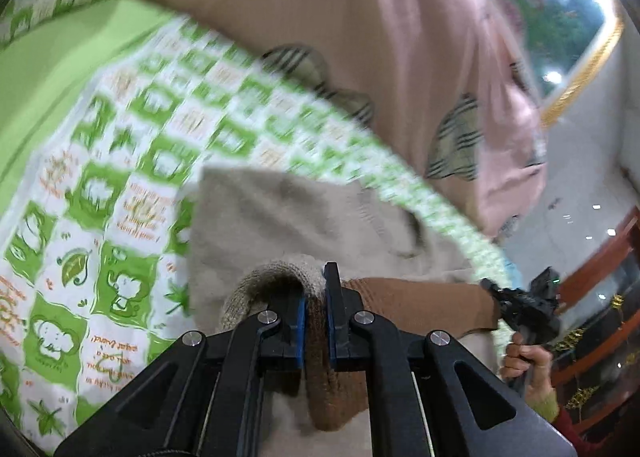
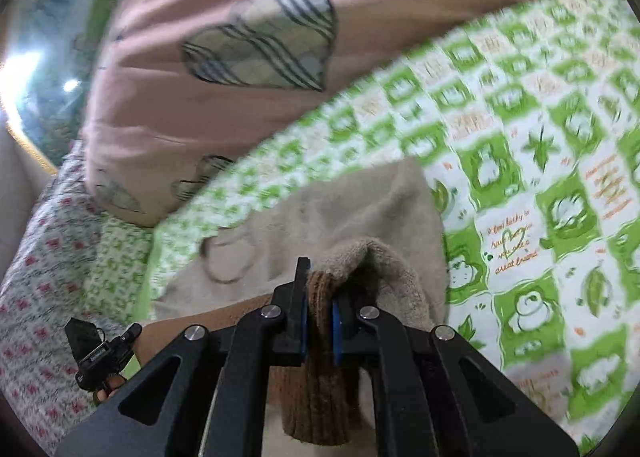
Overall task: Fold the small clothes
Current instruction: 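Lift the hem with both grippers and fold it toward the collar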
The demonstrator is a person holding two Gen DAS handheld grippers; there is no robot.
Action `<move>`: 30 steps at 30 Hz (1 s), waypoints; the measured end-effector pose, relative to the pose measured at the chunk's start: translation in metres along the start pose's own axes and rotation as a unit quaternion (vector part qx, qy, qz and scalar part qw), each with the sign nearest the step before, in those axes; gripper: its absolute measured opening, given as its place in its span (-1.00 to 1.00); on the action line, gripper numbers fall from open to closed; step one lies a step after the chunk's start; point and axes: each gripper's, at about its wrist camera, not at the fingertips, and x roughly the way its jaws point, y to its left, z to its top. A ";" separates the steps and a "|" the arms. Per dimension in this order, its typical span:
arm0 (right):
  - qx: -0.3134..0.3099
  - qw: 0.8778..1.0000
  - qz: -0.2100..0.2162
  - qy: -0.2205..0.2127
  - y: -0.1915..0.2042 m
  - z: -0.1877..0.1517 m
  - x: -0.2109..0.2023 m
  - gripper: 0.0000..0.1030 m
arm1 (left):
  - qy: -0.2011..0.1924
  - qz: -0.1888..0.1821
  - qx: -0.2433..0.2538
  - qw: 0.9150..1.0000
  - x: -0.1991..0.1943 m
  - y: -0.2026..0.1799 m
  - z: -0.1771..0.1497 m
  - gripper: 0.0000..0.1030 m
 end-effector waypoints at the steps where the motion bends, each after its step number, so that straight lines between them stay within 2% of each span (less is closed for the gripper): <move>1: 0.007 1.000 -0.005 0.008 -0.004 -0.001 0.008 -0.80 | 0.015 0.016 -0.001 1.000 0.010 0.005 -0.003 -0.83; 4: 0.035 0.999 0.001 0.019 -0.018 -0.005 0.010 -0.79 | 0.019 0.016 -0.008 1.000 0.009 0.010 -0.010 -0.80; 6: 0.050 0.998 0.020 0.010 -0.024 -0.009 -0.003 -0.75 | 0.005 0.003 -0.003 1.000 -0.011 0.005 -0.022 -0.80; 8: 0.046 0.999 0.018 -0.004 -0.024 -0.014 -0.021 -0.62 | 0.001 -0.014 0.005 1.000 -0.028 -0.003 -0.035 -0.80; 11: 0.020 0.999 0.030 -0.023 -0.012 -0.028 -0.051 -0.58 | 0.018 -0.039 0.028 0.999 -0.039 -0.026 -0.064 -0.80; 13: -0.039 0.997 0.059 -0.010 0.011 -0.043 -0.058 -0.57 | 0.045 -0.056 0.050 0.996 -0.035 -0.045 -0.082 -0.80; 15: -0.118 0.990 0.068 0.027 0.041 -0.062 -0.053 -0.57 | 0.078 -0.069 0.073 0.992 -0.019 -0.065 -0.098 -0.80; 16: -0.170 0.981 0.067 0.059 0.060 -0.076 -0.044 -0.57 | 0.098 -0.072 0.089 0.989 -0.005 -0.077 -0.104 -0.80; 17: -0.196 0.975 0.067 0.080 0.070 -0.085 -0.037 -0.57 | 0.110 -0.068 0.100 0.987 0.003 -0.084 -0.108 -0.80; 18: -0.231 0.964 0.068 0.115 0.084 -0.097 -0.025 -0.57 | 0.121 -0.061 0.111 0.985 0.011 -0.090 -0.110 -0.80; 20: -0.264 0.950 0.056 0.157 0.098 -0.107 -0.005 -0.57 | 0.137 -0.042 0.128 0.981 0.032 -0.100 -0.108 -0.80; 21: -0.277 0.945 0.034 0.173 0.103 -0.109 0.010 -0.57 | 0.140 -0.037 0.130 0.981 0.037 -0.103 -0.106 -0.80; 23: -0.289 0.939 0.020 0.186 0.107 -0.104 0.030 -0.57 | 0.144 -0.032 0.141 0.979 0.049 -0.113 -0.095 -0.79; 25: -0.294 0.937 0.016 0.190 0.108 -0.095 0.045 -0.58 | 0.143 -0.020 0.158 0.977 0.059 -0.117 -0.084 -0.80; 28: -0.291 0.938 -0.022 0.185 0.102 -0.071 0.068 -0.62 | 0.139 -0.003 0.165 0.976 0.071 -0.112 -0.057 -0.80; 30: -0.287 0.941 -0.045 0.173 0.095 -0.057 0.075 -0.63 | 0.124 0.029 0.173 0.977 0.073 -0.103 -0.038 -0.81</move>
